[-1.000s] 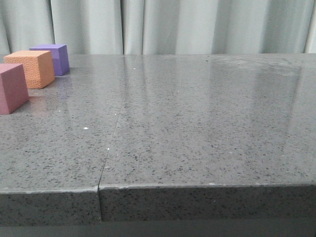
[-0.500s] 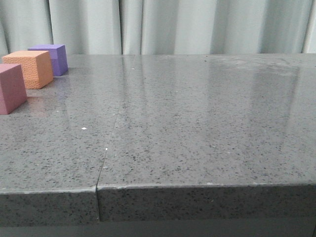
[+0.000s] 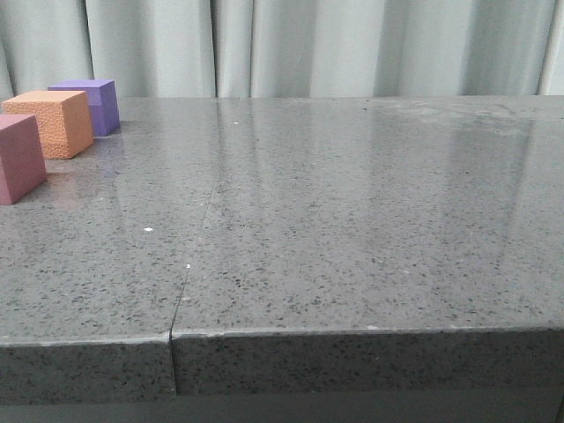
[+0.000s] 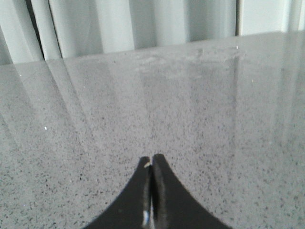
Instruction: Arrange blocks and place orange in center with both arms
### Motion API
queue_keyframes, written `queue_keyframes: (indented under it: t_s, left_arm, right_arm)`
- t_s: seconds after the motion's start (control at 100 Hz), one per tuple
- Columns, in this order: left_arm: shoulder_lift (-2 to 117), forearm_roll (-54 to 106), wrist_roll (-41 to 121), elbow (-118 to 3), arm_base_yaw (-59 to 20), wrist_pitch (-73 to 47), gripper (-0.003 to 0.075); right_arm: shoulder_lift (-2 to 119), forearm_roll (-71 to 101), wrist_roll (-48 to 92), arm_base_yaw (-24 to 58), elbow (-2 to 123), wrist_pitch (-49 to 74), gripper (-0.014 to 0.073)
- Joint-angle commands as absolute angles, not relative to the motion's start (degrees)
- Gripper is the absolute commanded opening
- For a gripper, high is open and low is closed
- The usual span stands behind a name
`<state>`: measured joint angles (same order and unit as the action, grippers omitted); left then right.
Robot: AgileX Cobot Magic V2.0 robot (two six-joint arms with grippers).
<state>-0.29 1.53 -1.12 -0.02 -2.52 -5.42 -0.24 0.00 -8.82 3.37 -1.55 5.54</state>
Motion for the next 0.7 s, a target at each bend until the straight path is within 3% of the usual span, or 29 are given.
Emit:
queue_keyframes:
  t_s: [0.0, 0.69]
  left_arm:
    - [-2.06, 1.48, -1.11, 2.39, -2.74, -0.72, -0.002]
    - [-2.06, 1.48, -1.11, 2.39, -2.74, -0.72, -0.002]
  right_arm:
    - [-1.91, 2.24, -5.19, 2.8, -0.63, 1.25, -0.0068]
    - [-1.93, 3.27, -3.36, 0.47, -0.68, 0.96, -0.0068]
